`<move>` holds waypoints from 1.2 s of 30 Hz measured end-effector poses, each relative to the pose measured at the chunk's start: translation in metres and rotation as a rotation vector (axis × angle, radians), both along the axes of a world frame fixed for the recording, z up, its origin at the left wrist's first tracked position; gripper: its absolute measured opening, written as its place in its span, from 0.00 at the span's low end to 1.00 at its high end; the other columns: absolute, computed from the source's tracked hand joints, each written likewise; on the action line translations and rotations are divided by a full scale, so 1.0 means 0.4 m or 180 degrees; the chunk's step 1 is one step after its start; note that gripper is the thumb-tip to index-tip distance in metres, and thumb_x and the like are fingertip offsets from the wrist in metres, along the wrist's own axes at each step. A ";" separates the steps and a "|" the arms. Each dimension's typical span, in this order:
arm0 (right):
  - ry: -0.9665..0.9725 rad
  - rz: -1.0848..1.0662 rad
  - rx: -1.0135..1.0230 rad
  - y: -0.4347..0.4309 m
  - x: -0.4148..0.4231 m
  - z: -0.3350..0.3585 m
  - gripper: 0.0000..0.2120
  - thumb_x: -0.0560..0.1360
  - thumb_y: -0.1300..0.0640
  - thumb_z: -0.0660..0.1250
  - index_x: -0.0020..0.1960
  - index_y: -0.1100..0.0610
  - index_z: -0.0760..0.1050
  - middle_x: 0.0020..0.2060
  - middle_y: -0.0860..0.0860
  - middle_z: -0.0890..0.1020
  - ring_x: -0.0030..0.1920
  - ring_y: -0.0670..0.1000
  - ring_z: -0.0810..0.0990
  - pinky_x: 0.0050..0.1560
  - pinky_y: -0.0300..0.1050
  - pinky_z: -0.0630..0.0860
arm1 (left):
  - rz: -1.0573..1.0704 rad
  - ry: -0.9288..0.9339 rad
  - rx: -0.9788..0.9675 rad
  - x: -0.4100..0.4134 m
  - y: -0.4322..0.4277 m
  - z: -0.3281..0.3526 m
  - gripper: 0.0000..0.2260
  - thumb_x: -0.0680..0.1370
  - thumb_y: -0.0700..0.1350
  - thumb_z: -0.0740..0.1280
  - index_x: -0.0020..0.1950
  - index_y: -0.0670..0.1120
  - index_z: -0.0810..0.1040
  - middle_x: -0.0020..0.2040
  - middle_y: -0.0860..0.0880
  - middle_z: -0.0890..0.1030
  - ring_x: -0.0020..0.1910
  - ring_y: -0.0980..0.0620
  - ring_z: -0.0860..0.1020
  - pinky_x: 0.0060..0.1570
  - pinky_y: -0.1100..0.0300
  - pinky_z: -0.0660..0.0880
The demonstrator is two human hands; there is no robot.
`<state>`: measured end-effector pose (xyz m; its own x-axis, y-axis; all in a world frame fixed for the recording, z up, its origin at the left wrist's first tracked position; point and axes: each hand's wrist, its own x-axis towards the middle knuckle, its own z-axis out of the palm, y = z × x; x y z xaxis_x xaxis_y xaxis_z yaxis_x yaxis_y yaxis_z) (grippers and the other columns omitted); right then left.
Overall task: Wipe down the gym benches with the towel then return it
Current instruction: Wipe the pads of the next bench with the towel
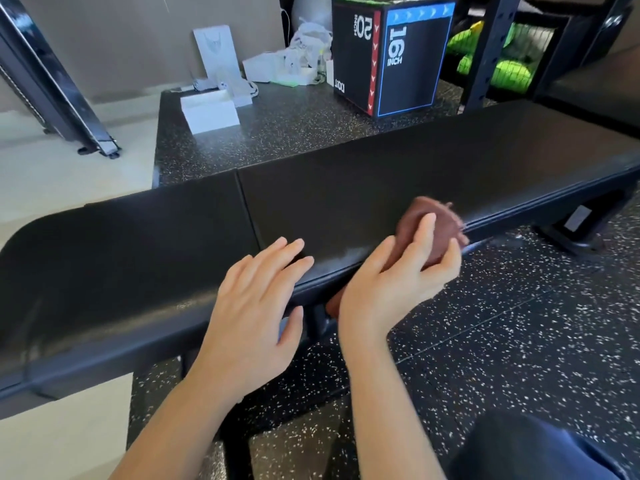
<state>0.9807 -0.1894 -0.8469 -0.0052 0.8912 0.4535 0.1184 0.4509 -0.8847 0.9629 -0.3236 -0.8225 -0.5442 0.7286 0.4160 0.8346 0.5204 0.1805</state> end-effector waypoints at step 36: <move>-0.1031 0.1197 0.2356 -0.177 0.012 -0.009 0.14 0.77 0.56 0.61 0.59 0.59 0.78 0.57 0.62 0.77 0.56 0.65 0.75 0.56 0.56 0.71 | 0.0684 0.0141 -0.0012 -0.023 -0.187 0.001 0.24 0.73 0.54 0.60 0.65 0.41 0.73 0.67 0.45 0.72 0.68 0.47 0.67 0.65 0.48 0.64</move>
<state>0.9856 -0.2603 -0.8505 -0.4662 0.2840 0.8378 0.0410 0.9530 -0.3002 0.9535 -0.3983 -0.8220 -0.6683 0.5995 0.4404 0.7116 0.6877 0.1437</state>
